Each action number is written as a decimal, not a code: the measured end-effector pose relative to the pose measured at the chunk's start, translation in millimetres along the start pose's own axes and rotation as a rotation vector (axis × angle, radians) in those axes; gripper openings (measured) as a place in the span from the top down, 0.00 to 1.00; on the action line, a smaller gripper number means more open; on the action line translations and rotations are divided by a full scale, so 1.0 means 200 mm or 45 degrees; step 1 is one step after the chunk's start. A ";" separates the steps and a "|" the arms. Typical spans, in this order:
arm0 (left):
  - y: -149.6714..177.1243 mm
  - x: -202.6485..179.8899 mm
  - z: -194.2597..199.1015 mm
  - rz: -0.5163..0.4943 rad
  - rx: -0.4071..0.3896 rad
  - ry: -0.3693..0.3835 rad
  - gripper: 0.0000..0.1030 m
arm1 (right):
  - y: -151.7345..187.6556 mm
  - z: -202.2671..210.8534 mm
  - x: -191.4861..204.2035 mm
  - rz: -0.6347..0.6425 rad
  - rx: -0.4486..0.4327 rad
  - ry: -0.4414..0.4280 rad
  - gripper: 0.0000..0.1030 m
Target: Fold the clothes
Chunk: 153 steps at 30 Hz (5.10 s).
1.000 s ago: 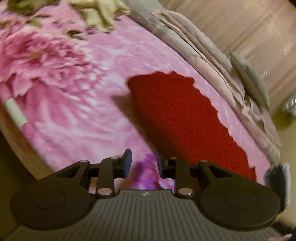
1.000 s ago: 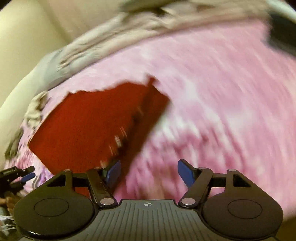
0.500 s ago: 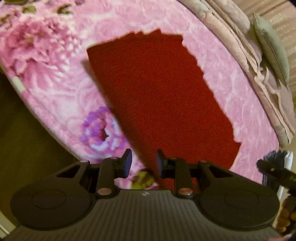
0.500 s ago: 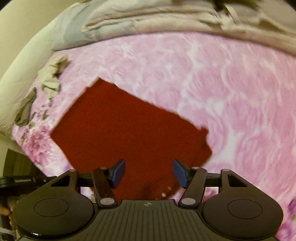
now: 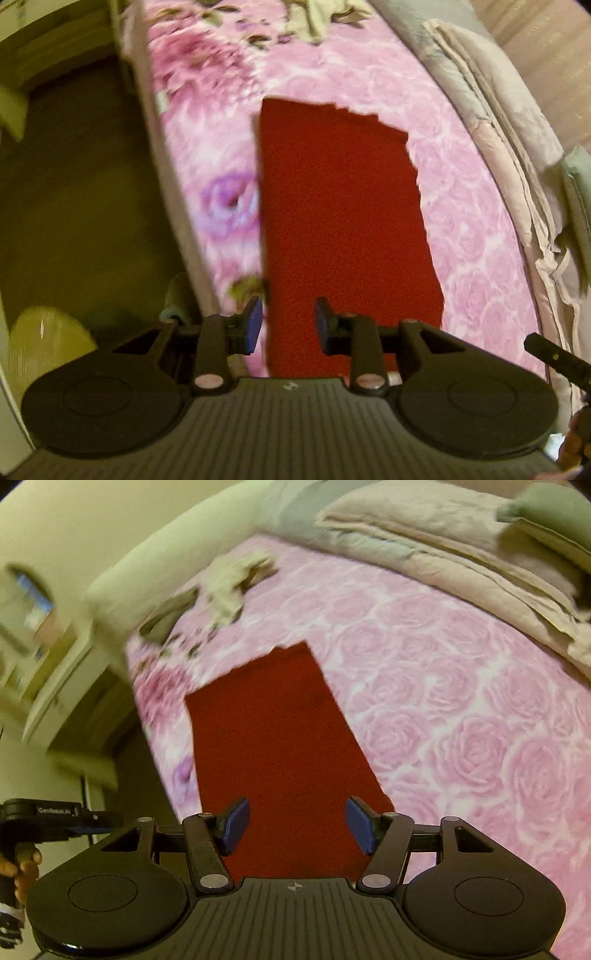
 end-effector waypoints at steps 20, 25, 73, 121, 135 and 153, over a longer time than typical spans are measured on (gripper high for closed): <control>0.54 -0.36 0.21 -0.004 -0.038 -0.170 0.72 | 0.32 0.10 -0.04 0.280 0.141 -0.007 0.40; 0.60 -0.40 0.22 -0.035 -0.031 -0.212 0.71 | 0.36 0.14 -0.06 0.330 0.136 0.051 0.40; 0.77 -0.09 0.68 -0.186 -0.250 -0.193 0.66 | 0.62 0.37 0.39 0.338 -0.027 0.147 0.20; 0.25 0.29 -0.92 0.332 -0.272 0.436 0.64 | 0.10 -0.92 -0.71 -0.114 0.269 -0.576 0.21; 0.49 0.19 -1.01 0.425 -0.065 0.829 0.65 | 0.17 -0.97 -0.71 -0.127 0.536 -0.850 0.40; 0.48 0.14 -0.88 0.264 -0.121 0.905 0.93 | 0.22 -0.85 -0.67 -0.113 0.509 -0.907 0.83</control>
Point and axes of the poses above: each gripper's, at about its wrist camera, not at the fingertips, and z roughly against the way its jaws point, x to its left, y to its underside, the point moved 9 cm from there along -z, roughly the way its jaws point, and after that the axes turned 2 degrees about x, right-handed, at the moved point
